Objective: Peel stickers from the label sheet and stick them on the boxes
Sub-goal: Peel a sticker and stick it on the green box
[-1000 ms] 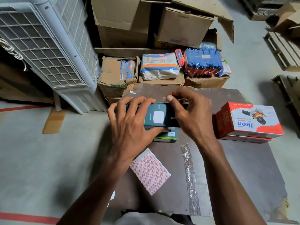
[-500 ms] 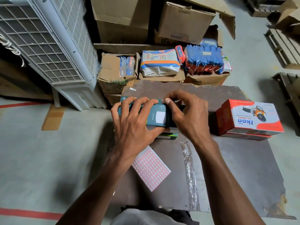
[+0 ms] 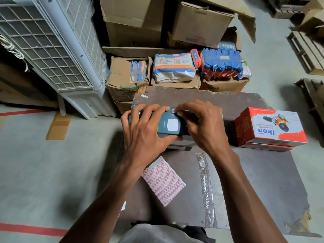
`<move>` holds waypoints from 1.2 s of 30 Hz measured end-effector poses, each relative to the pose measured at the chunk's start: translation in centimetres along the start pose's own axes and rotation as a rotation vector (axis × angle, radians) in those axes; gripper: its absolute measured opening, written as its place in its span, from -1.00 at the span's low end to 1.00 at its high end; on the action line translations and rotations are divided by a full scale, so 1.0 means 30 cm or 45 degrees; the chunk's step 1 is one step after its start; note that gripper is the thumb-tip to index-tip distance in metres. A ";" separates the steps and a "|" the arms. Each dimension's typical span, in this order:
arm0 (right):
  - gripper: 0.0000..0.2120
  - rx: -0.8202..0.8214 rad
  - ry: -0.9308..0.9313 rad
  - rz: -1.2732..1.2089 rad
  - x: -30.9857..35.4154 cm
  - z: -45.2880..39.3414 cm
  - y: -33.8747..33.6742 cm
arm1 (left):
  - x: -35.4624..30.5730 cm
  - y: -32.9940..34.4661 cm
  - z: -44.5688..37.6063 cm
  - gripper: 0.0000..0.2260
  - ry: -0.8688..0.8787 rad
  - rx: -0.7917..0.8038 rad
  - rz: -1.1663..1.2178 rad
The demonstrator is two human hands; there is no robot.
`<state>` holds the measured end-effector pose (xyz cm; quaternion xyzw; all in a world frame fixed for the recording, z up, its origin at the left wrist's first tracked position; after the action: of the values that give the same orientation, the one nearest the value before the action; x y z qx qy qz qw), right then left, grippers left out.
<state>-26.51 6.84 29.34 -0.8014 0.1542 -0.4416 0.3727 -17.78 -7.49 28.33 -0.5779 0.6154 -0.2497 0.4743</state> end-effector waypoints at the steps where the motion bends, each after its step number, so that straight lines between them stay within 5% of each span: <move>1: -0.80 0.024 -0.032 0.054 0.005 0.004 0.005 | 0.006 0.003 -0.001 -0.37 -0.010 0.005 0.004; 17: -0.86 0.036 0.262 0.027 0.000 -0.047 0.008 | 0.020 0.013 -0.013 -0.37 -0.009 0.024 0.031; 29: -0.77 0.425 0.281 0.131 -0.018 -0.083 0.027 | 0.023 0.015 -0.006 -0.36 -0.010 0.020 0.032; 36: -0.79 0.197 0.310 0.118 -0.005 -0.066 0.014 | 0.024 0.017 -0.008 -0.36 0.005 0.012 0.026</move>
<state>-28.19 5.73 29.61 -0.7027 0.2005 -0.5286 0.4319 -18.14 -8.11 27.79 -0.5687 0.6211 -0.2490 0.4784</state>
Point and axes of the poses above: each hand's wrist, its own z-axis away from the middle knuckle, its own y-axis out of the palm, x = y × z, the point moved 7 cm from there along -z, towards the middle knuckle, and after that the axes turned 1 degree about x, right-handed, at the moved point
